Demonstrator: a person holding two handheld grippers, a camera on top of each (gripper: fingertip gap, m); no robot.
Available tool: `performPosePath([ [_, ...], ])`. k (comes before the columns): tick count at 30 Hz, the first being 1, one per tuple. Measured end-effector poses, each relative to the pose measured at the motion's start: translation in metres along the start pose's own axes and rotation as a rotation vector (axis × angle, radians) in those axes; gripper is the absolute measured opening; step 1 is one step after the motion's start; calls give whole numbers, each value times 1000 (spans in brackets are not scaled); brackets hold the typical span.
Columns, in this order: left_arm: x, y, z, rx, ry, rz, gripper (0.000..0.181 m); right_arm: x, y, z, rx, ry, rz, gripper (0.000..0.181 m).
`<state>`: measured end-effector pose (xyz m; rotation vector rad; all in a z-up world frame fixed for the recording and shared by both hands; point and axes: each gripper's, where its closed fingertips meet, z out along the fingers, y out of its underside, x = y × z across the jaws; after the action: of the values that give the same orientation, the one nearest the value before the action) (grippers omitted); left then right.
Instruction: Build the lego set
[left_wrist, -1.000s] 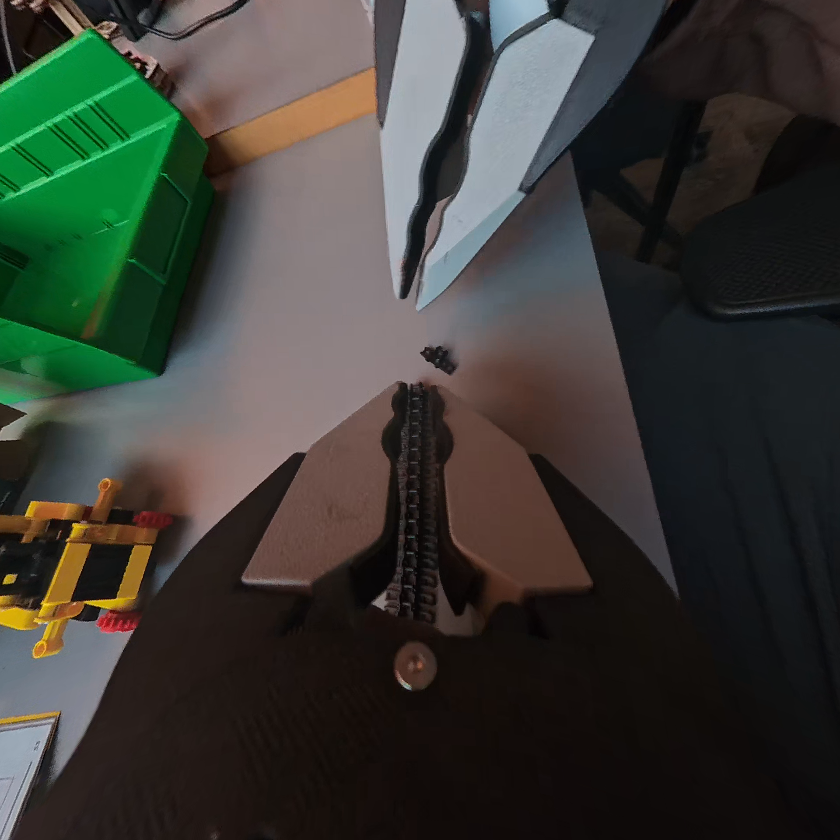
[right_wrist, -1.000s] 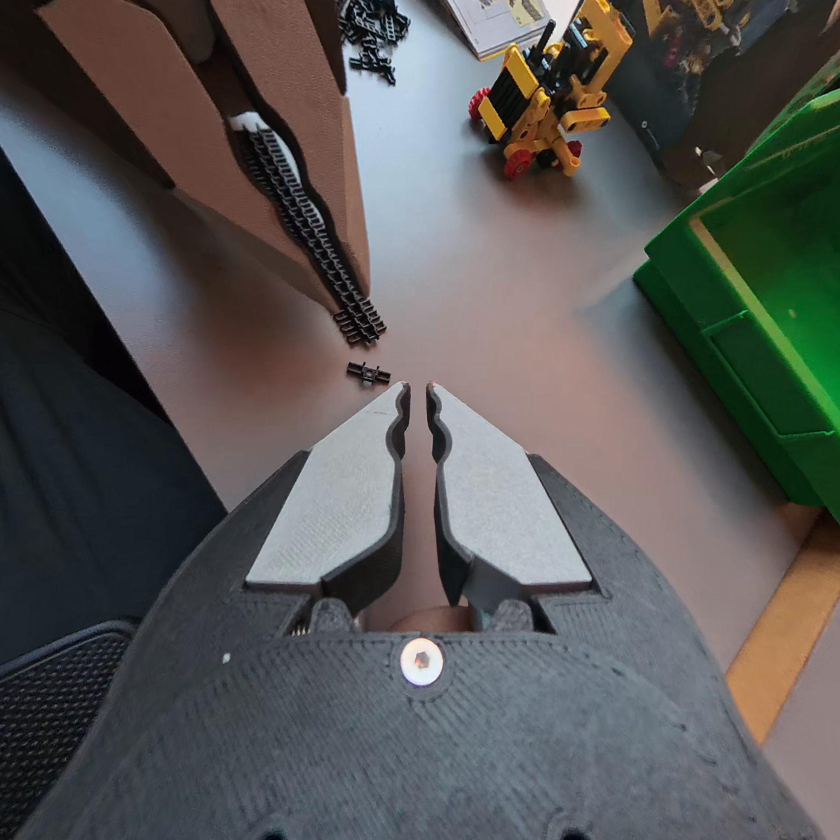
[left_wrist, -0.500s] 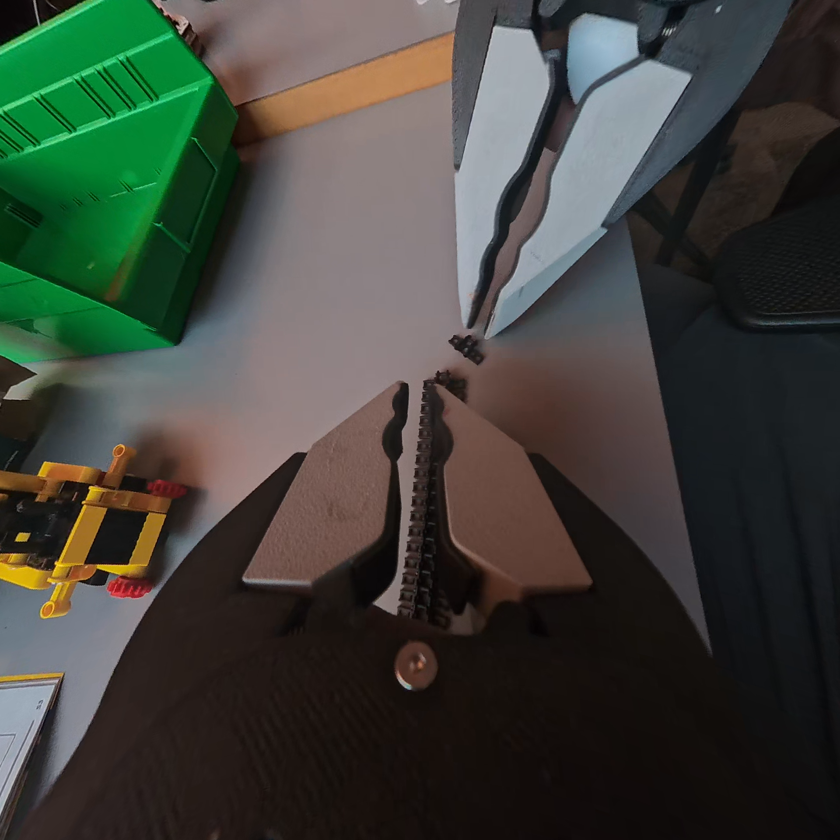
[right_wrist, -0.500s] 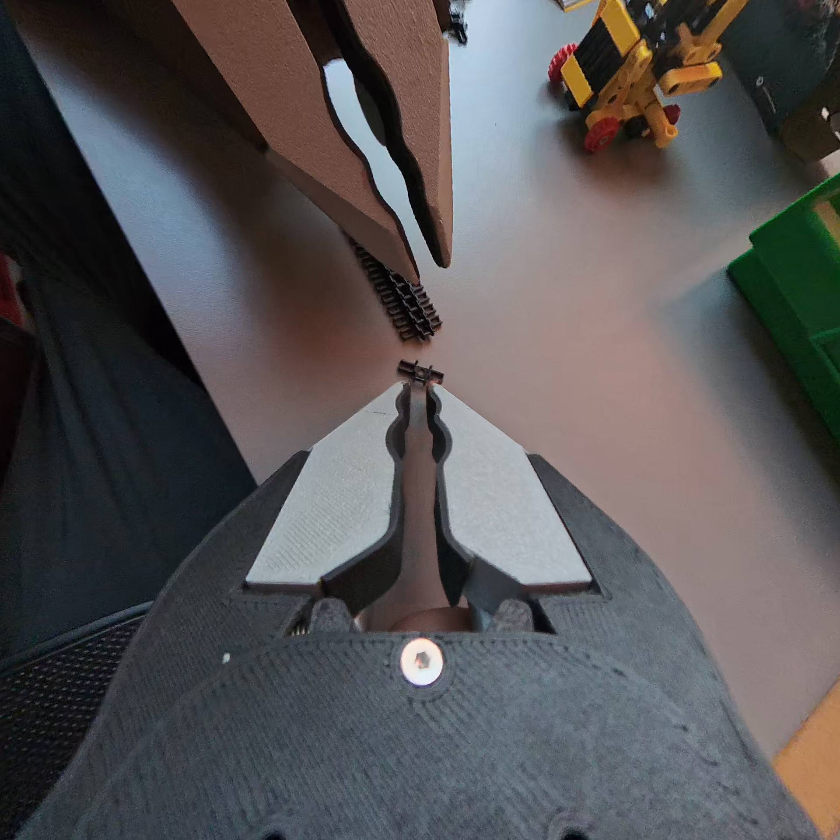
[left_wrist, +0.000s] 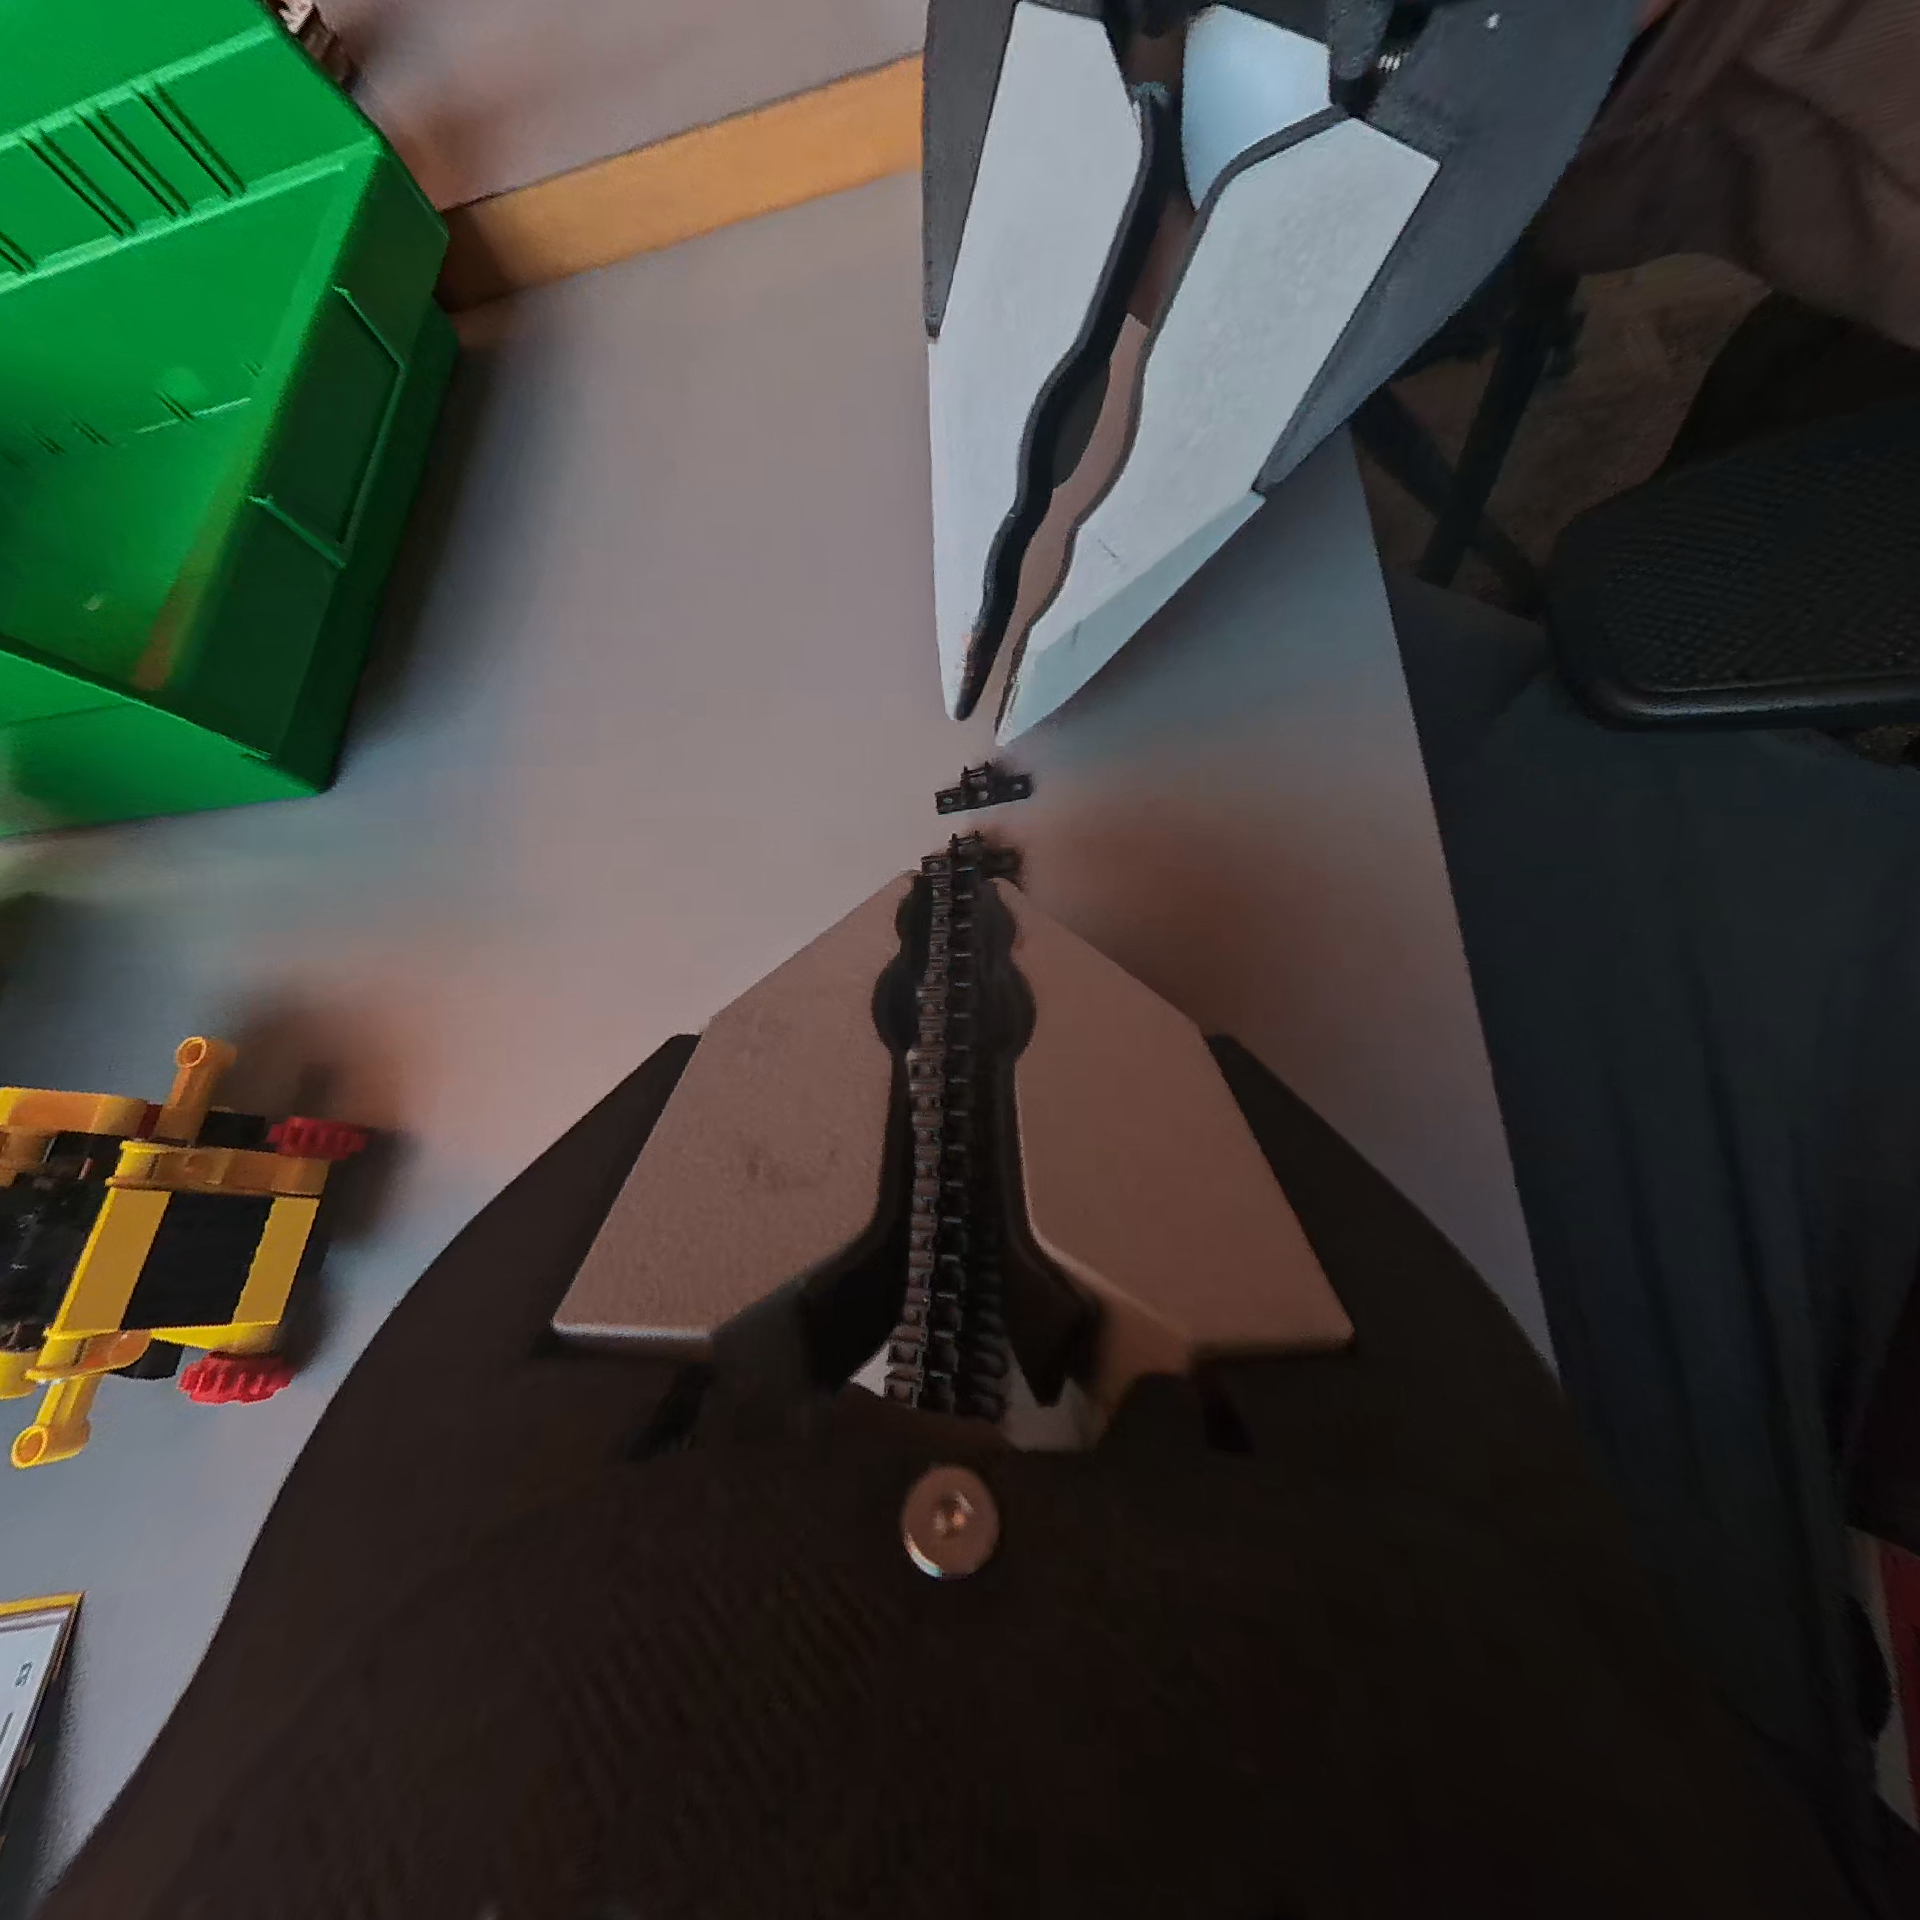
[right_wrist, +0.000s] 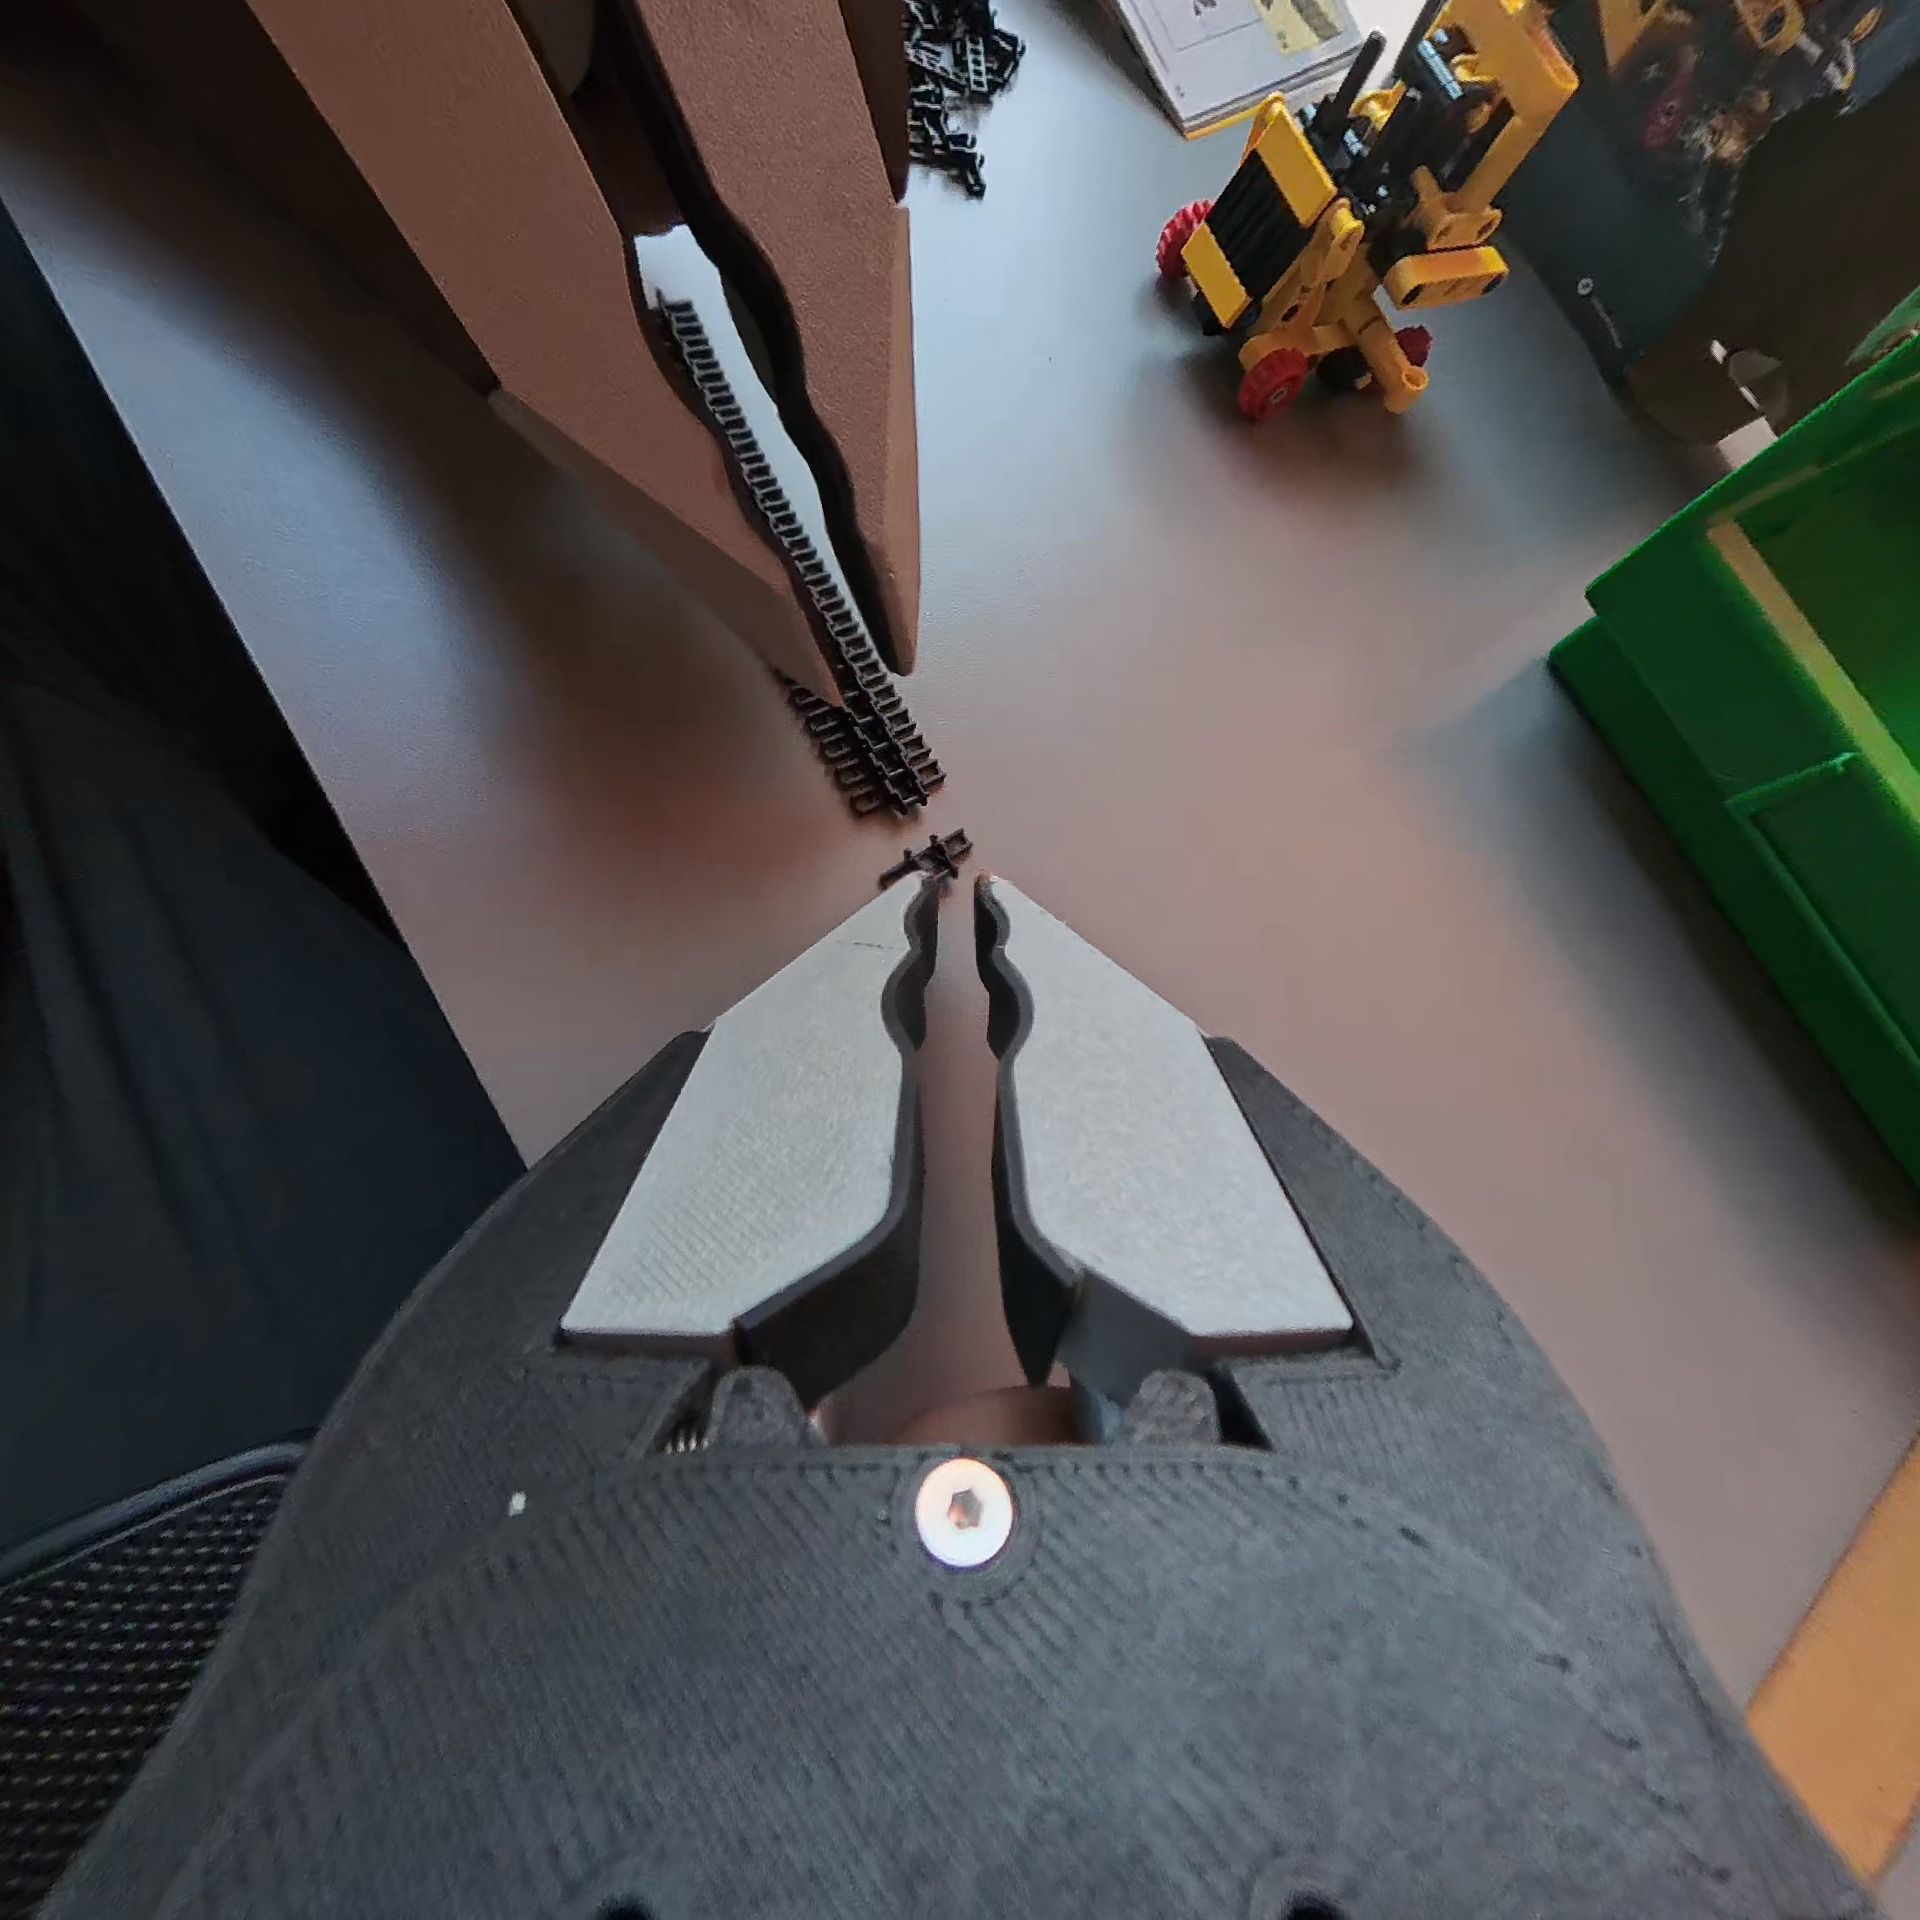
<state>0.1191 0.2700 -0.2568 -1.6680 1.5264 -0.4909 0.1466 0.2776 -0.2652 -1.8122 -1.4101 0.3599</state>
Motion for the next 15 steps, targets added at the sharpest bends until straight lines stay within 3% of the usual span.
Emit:
performPosePath([
  [15, 1, -1, 5, -76, 137, -11, 7, 0, 4, 1, 1, -71, -40, 10],
])
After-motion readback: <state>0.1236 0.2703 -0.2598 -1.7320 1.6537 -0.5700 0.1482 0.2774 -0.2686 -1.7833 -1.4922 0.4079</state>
